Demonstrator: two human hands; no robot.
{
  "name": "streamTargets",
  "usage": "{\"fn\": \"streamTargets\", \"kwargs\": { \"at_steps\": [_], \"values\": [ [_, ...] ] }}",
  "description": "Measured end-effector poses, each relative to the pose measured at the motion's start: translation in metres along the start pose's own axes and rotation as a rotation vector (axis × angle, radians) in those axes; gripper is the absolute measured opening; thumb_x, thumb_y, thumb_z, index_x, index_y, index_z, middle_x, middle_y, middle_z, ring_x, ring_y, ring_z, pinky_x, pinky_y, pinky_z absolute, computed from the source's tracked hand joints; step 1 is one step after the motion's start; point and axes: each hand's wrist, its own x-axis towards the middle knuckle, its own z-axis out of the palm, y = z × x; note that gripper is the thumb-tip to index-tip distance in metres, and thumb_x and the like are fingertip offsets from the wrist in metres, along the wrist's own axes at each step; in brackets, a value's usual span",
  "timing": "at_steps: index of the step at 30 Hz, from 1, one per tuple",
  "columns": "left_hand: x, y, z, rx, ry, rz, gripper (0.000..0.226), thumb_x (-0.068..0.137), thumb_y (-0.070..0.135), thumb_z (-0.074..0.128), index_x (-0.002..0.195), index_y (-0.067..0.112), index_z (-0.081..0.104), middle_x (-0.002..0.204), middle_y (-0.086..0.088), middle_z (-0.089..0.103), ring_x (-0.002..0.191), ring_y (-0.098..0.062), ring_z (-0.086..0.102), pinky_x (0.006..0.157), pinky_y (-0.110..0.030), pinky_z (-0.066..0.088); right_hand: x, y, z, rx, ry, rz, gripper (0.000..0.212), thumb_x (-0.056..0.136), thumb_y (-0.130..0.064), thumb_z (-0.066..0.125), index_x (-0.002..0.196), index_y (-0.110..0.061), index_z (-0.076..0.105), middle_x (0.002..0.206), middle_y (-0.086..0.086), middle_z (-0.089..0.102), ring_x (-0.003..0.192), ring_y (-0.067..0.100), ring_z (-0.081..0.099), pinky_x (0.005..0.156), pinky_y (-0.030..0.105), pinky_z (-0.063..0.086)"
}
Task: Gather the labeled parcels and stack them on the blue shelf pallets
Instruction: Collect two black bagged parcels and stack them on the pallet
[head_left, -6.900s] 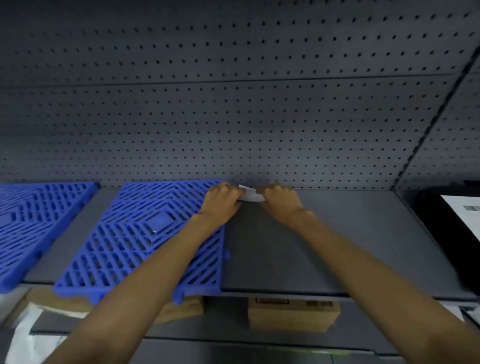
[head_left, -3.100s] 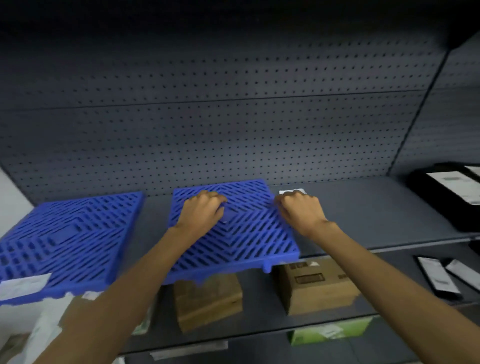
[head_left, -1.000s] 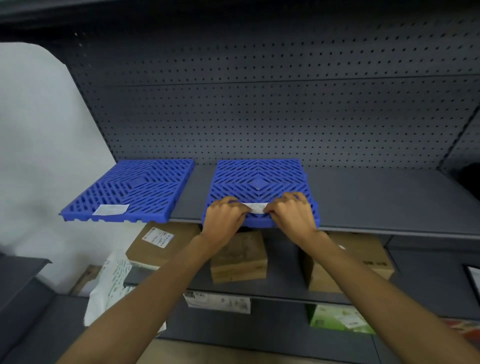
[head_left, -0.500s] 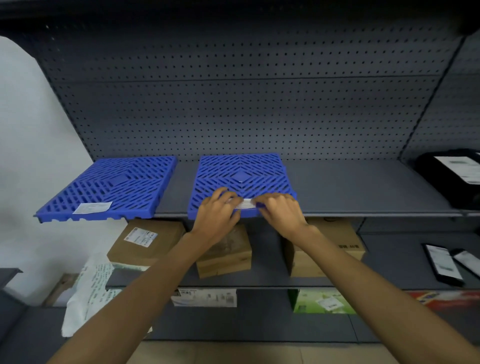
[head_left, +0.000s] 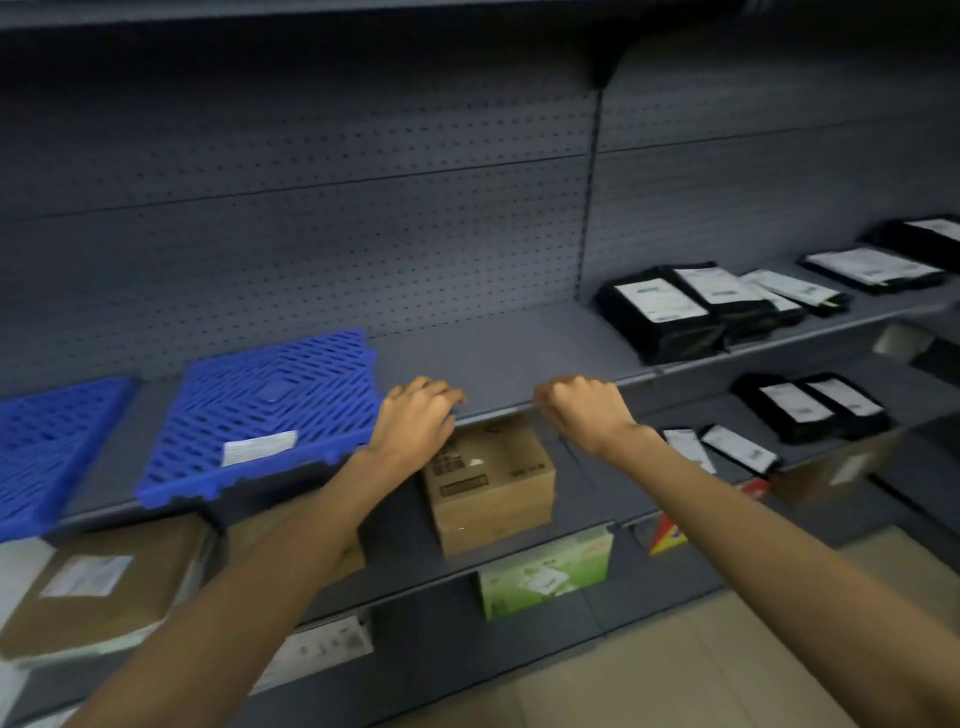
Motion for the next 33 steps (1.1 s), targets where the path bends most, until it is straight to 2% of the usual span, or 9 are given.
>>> {"fn": "streamTargets", "kwargs": {
  "at_steps": [4,7,14,19,21,24,27,30,33],
  "values": [
    [0.06,0.098,-0.002,-0.047,0.024,0.083,0.033,0.098,0.032,0.048,0.128,0.028,0.06,0.129,0.007,0.062,0.124,-0.017,0.051,0.094,-0.035,0.043,-0.042,0.108,-0.012,-0.026,0.027,0.092,0.023,0.089,-0.021,0.054,0.11,-0.023,0.063,0.108,0.006,0.067,0.103,0.032,0.062,0.07,0.037,0.046],
    [0.109,0.167,-0.006,-0.074,0.051,0.125,0.035,0.099,0.039,0.046,0.127,0.025,0.061,0.128,0.004,0.063,0.122,-0.02,0.053,0.092,-0.036,0.045,-0.074,0.189,-0.019,-0.061,0.035,0.169,0.025,0.09,-0.019,0.053,0.112,-0.023,0.063,0.107,0.007,0.067,0.1,0.033,0.062,0.071,0.038,0.048],
    [0.194,0.274,-0.01,-0.049,0.075,0.098,0.041,0.098,0.052,0.042,0.116,0.024,0.067,0.114,0.001,0.069,0.11,-0.023,0.059,0.081,-0.036,0.047,-0.107,0.324,-0.023,-0.12,0.029,0.278,0.029,0.094,-0.012,0.047,0.117,-0.019,0.063,0.105,0.01,0.067,0.096,0.033,0.062,0.064,0.034,0.042],
    [0.235,0.296,0.002,0.028,0.062,0.034,0.049,0.096,0.058,0.039,0.113,0.022,0.069,0.107,-0.001,0.071,0.105,-0.023,0.061,0.074,-0.035,0.047,-0.075,0.363,-0.024,-0.104,0.065,0.273,0.019,0.094,-0.011,0.049,0.107,-0.014,0.063,0.095,0.008,0.068,0.092,0.032,0.062,0.065,0.035,0.043],
    [0.252,0.299,0.009,0.037,0.054,0.016,0.049,0.095,0.056,0.039,0.116,0.021,0.068,0.108,-0.001,0.07,0.106,-0.024,0.061,0.076,-0.036,0.049,-0.053,0.369,-0.02,-0.078,0.08,0.269,0.025,0.094,-0.014,0.051,0.116,-0.015,0.063,0.102,0.01,0.068,0.099,0.032,0.061,0.068,0.035,0.04],
    [0.283,0.303,0.021,0.017,0.025,-0.041,0.052,0.093,0.055,0.038,0.124,0.019,0.062,0.12,-0.003,0.065,0.112,-0.026,0.058,0.081,-0.04,0.05,-0.014,0.375,-0.008,-0.025,0.09,0.268,0.033,0.093,-0.019,0.053,0.125,-0.014,0.057,0.112,0.01,0.065,0.109,0.031,0.058,0.077,0.038,0.046],
    [0.314,0.307,0.039,-0.028,-0.091,-0.136,0.063,0.095,0.062,0.031,0.134,0.017,0.052,0.134,-0.007,0.056,0.121,-0.034,0.051,0.084,-0.043,0.048,0.028,0.378,0.008,0.056,0.054,0.33,0.039,0.096,-0.029,0.048,0.131,-0.012,0.049,0.125,0.011,0.058,0.121,0.032,0.049,0.09,0.045,0.045],
    [0.335,0.311,0.055,-0.045,-0.3,-0.251,0.087,0.089,0.077,0.019,0.147,0.014,0.037,0.148,-0.012,0.041,0.13,-0.041,0.042,0.095,-0.048,0.043,0.065,0.383,0.029,0.121,-0.106,0.392,0.062,0.097,-0.053,0.039,0.143,-0.012,0.035,0.143,0.012,0.043,0.131,0.035,0.038,0.098,0.049,0.041],
    [0.347,0.314,0.065,-0.019,-0.4,-0.304,0.1,0.084,0.083,0.017,0.154,0.011,0.021,0.158,-0.013,0.026,0.139,-0.046,0.029,0.104,-0.05,0.038,0.087,0.392,0.049,0.247,-0.259,0.451,0.087,0.092,-0.071,0.032,0.154,-0.013,0.014,0.161,0.013,0.012,0.141,0.043,0.022,0.107,0.053,0.035]
  ]
}}
